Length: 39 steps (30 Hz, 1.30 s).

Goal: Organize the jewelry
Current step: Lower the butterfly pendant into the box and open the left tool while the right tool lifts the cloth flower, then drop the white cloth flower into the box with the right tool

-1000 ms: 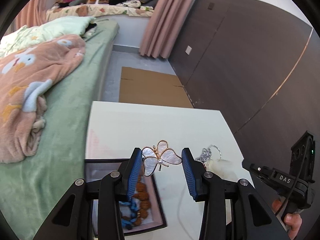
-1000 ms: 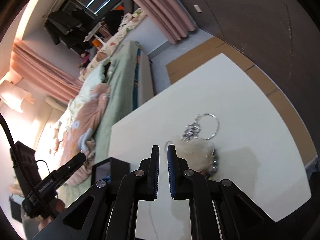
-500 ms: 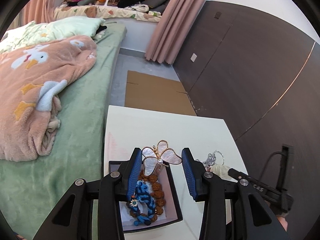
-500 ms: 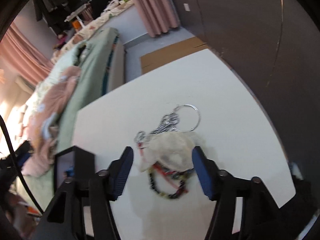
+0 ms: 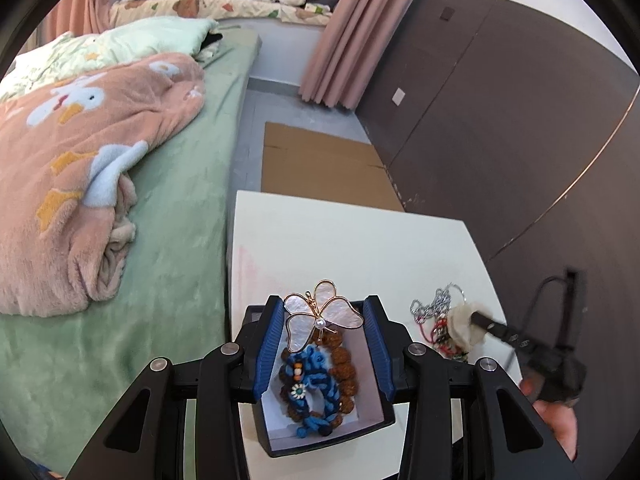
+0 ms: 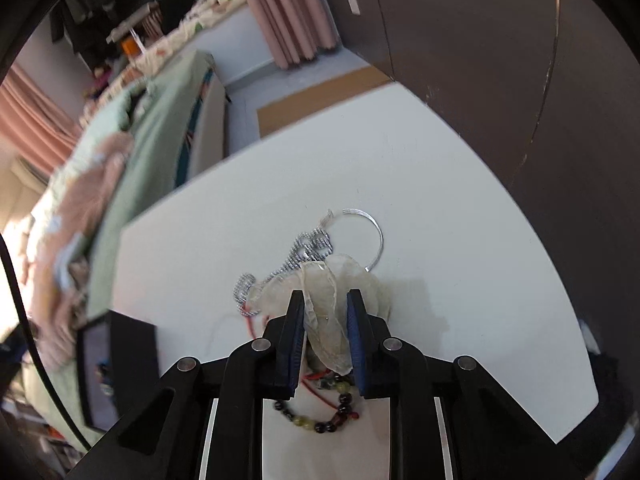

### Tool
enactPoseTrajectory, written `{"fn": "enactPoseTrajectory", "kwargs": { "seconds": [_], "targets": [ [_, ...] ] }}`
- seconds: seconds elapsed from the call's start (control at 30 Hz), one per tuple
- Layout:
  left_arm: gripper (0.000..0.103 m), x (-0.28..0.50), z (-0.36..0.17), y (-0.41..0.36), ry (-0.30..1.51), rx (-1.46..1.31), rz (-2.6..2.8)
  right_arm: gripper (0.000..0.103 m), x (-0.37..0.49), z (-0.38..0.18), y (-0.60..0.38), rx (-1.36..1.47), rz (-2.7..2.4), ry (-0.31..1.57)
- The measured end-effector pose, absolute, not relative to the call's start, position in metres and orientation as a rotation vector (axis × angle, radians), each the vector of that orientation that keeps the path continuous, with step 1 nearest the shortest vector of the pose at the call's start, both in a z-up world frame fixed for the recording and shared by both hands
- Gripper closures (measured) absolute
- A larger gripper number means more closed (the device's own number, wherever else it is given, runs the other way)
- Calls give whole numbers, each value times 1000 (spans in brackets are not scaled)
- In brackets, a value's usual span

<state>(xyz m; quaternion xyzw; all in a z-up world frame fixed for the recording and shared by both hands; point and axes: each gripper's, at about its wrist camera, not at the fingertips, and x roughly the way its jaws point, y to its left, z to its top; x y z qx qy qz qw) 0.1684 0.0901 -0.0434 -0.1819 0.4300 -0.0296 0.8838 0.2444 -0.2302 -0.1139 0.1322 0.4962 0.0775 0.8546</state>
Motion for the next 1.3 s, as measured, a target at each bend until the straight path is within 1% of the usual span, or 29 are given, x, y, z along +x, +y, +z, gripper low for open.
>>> {"fn": "enactPoseTrajectory", "kwargs": {
  "seconds": [0.27,0.3,0.33,0.4,0.63,1.1,1.13,1.17,1.2,1.27,1.3],
  "targets": [
    [59,173,-51,90,946,-420,-101,82,223,-81,-230,378,291,941],
    [53,174,-53,91,956,-426,-104,82,222,-75,-227,385,316,924],
    [43,175,-56,92,972,-436,-102,82,219,-69,-223,393,348,906],
    [35,176,-58,95,978,-453,-90,82,217,-61,-211,401,398,884],
    [34,173,-53,109,948,-495,-49,82,205,-46,-166,403,586,852],
    [34,167,-44,129,895,-559,16,81,202,-61,-100,377,724,903],
    [34,167,-43,128,892,-557,13,78,203,-64,-95,367,718,917],
    [34,167,-43,126,889,-553,11,66,205,-66,-93,360,719,937],
    [34,167,-42,123,888,-543,8,47,206,-70,-92,356,724,962],
    [34,168,-41,119,889,-529,-1,36,207,-73,-99,373,716,974],
    [34,169,-41,116,890,-522,-7,36,206,-74,-105,379,707,967]
  ]
}}
